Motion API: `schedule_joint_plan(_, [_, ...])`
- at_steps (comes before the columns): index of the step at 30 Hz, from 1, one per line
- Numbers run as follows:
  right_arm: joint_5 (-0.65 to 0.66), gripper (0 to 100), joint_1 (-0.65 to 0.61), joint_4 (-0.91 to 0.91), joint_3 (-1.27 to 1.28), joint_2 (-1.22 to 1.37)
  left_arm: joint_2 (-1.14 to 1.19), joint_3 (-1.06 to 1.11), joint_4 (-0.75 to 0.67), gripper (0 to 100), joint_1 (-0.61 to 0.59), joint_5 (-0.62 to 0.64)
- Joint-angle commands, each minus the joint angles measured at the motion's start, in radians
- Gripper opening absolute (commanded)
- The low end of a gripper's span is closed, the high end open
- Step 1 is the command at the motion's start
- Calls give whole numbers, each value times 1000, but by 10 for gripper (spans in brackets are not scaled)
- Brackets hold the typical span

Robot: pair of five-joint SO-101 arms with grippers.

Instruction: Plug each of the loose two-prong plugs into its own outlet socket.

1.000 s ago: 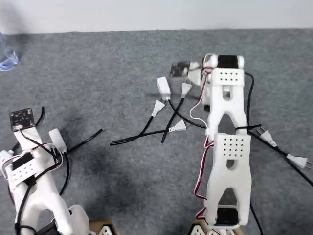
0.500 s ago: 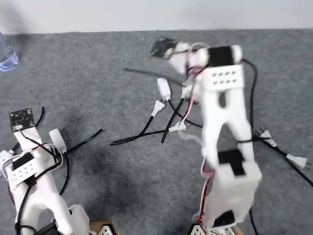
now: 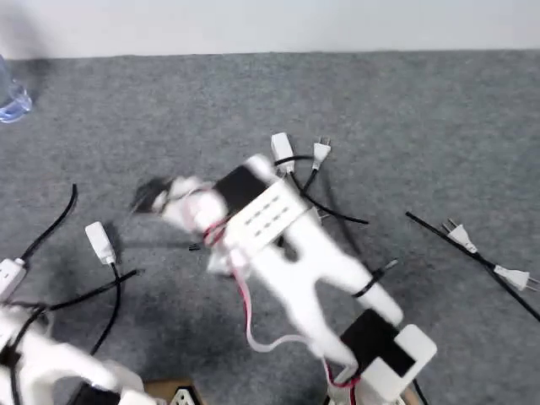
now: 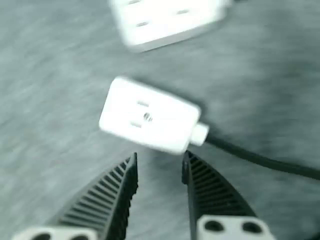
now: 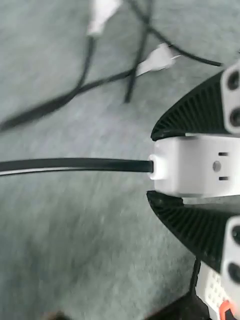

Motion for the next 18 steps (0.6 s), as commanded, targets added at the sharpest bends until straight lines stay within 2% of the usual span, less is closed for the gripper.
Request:
schedule_joint_plan(1, [-9, 8, -110, -62, -3, -19, -25, -18, 49, 137, -153, -54])
schedule_joint_plan(6, [97, 8, -111, -87, -6, 197, -26, -16, 63, 137, -307, -69])
schedule_joint_plan(10, [129, 8, -111, -177, -72, 383, -26, -19, 68, 137, -301, -66])
schedule_joint_plan(14, [129, 8, -168, -199, -339, 513, -28, -25, 66, 137, -330, -64])
schedule_joint_plan(18, [130, 8, -246, -157, -746, 618, -28, -42, 71, 137, -359, -41])
